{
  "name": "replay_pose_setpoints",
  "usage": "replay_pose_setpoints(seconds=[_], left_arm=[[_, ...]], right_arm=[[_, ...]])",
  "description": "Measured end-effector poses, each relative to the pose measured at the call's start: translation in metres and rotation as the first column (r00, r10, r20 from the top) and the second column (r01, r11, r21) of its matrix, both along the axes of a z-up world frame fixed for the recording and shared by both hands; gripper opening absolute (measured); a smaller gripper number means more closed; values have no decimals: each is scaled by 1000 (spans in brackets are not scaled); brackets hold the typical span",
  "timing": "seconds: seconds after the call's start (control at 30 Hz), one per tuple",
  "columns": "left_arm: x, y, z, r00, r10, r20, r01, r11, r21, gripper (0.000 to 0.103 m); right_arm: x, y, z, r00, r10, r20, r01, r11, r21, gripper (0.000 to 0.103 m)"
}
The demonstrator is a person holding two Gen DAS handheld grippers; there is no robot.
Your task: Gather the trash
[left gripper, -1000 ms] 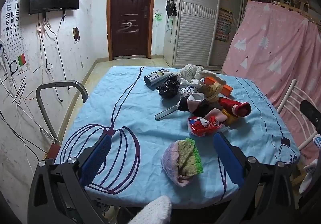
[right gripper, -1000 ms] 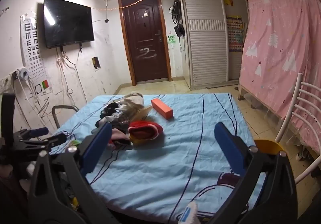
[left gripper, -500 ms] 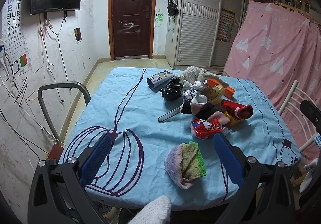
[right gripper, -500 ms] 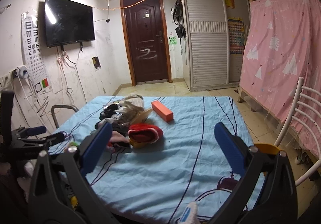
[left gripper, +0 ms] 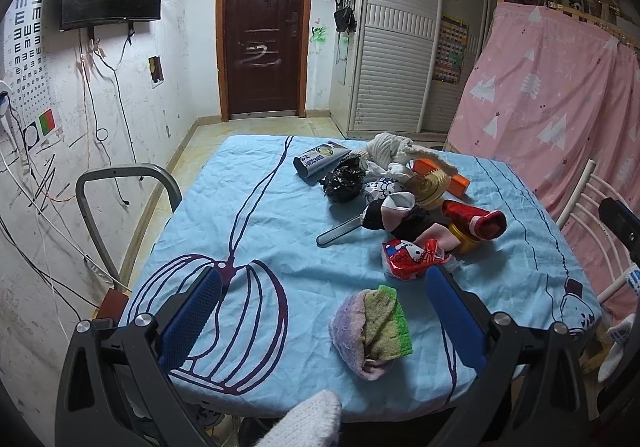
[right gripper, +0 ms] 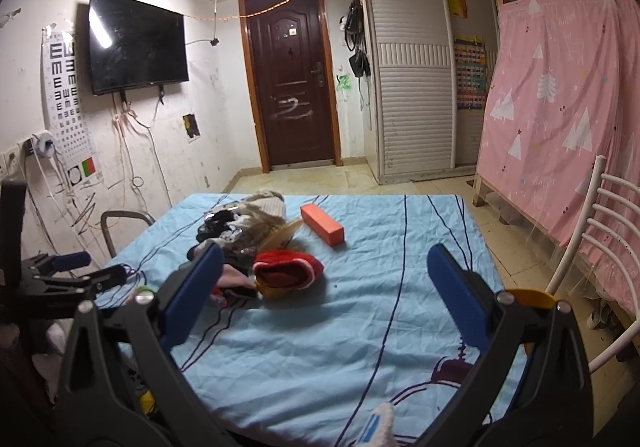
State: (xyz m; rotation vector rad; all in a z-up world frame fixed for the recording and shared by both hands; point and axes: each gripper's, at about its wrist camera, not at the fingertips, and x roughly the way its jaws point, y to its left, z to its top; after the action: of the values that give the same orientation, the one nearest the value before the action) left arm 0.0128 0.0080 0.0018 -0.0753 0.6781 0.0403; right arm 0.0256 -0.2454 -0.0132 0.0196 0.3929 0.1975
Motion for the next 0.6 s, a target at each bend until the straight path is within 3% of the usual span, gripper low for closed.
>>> replay_pose_setpoints(seconds=[0.6], left_arm=[[0, 1, 0, 1000, 4, 2, -4, 1000, 2, 93]], right_arm=[[1, 0, 1, 1000, 1, 4, -1, 1000, -3, 98]])
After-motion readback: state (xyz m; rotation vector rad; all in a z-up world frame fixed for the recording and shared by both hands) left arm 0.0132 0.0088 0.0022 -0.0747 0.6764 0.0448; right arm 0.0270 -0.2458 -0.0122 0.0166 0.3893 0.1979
